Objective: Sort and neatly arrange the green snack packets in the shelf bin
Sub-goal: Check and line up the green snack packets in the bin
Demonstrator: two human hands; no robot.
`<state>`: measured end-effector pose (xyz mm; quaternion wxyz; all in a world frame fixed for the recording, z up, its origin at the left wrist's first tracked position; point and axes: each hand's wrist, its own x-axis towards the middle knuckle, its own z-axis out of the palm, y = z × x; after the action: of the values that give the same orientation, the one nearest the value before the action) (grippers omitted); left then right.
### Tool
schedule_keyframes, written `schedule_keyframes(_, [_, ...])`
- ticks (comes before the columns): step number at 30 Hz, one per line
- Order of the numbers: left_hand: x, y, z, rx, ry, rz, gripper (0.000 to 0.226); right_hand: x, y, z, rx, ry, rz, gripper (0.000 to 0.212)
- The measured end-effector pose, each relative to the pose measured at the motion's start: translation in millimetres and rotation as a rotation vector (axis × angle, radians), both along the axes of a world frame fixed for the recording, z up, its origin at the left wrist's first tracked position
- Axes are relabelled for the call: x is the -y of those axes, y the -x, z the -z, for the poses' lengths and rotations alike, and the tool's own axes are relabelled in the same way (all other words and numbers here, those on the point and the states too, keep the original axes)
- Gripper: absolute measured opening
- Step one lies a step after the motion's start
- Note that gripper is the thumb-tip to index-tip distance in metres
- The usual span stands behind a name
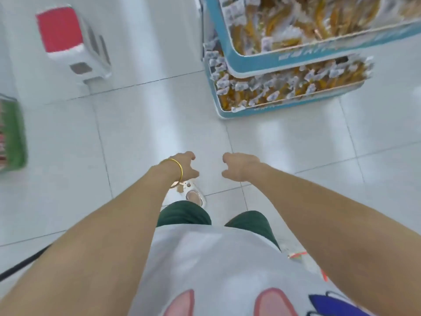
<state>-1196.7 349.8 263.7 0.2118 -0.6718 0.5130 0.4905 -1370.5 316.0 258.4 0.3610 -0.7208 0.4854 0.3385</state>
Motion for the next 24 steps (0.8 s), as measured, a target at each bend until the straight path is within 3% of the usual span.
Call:
schedule_keyframes(12, [22, -262, -3, 0.034, -0.041, -0.583, 0.061, 119, -313, -2, 0.064, -0.023, -0.567, 0.042])
schedule_keyframes(24, [176, -471, -27, 0.027, 0.104, -1.006, 0.062, 318, -562, -22, 0.066, 0.027, -0.875, 0.044])
